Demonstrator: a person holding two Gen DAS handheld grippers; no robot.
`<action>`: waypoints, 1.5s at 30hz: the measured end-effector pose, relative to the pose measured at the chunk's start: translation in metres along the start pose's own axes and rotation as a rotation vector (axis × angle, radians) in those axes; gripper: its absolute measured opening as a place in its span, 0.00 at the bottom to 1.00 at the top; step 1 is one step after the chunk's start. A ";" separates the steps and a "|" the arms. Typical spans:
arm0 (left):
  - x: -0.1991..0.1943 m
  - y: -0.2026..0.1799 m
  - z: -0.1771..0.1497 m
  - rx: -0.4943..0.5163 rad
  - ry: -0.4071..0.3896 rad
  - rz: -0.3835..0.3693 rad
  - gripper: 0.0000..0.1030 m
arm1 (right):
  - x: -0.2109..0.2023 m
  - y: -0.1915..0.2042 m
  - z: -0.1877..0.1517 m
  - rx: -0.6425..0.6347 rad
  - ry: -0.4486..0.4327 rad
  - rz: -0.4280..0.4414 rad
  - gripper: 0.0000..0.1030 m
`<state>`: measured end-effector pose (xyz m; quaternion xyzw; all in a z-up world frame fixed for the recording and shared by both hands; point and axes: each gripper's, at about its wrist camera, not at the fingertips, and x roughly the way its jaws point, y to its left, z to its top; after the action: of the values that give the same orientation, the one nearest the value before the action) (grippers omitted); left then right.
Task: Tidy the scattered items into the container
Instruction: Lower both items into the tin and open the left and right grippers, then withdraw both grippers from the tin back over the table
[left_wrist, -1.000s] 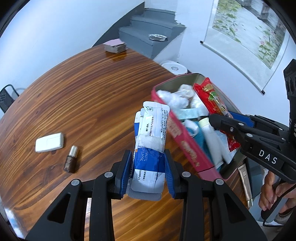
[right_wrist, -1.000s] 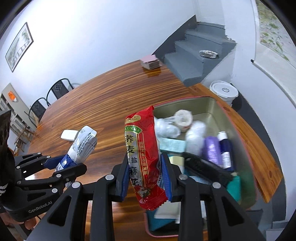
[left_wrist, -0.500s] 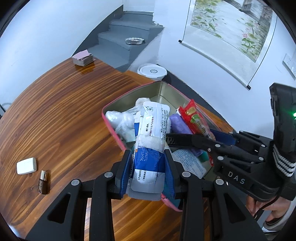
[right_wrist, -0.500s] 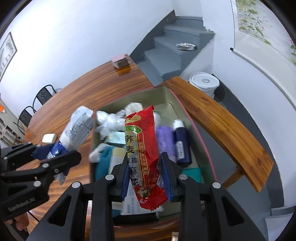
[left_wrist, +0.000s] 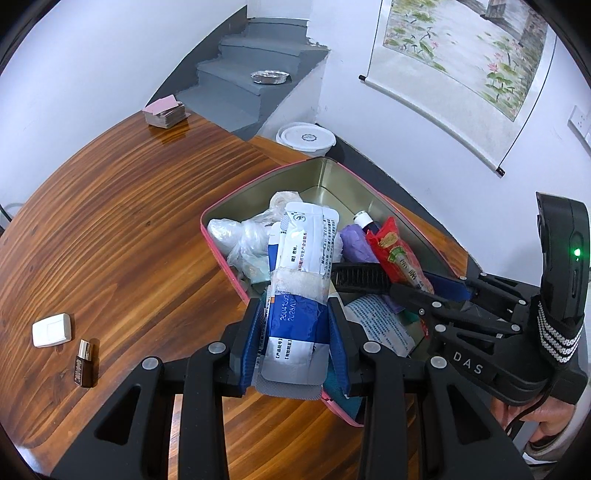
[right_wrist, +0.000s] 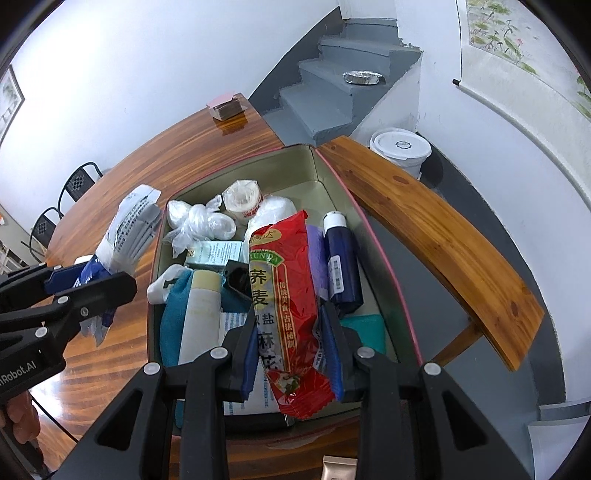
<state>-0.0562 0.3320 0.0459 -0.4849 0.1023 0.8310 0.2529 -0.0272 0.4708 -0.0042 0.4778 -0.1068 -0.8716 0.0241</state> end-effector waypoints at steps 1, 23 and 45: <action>0.001 0.000 0.000 0.001 0.001 0.000 0.36 | 0.001 -0.001 -0.001 -0.001 0.003 0.001 0.33; 0.025 -0.018 0.021 -0.015 0.030 -0.045 0.36 | -0.003 -0.008 -0.004 0.002 -0.004 0.010 0.33; -0.002 0.057 -0.010 -0.184 0.022 0.057 0.55 | -0.005 0.014 0.004 0.012 -0.039 0.022 0.44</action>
<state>-0.0769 0.2790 0.0379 -0.5119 0.0419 0.8384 0.1826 -0.0287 0.4586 0.0044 0.4598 -0.1178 -0.8797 0.0290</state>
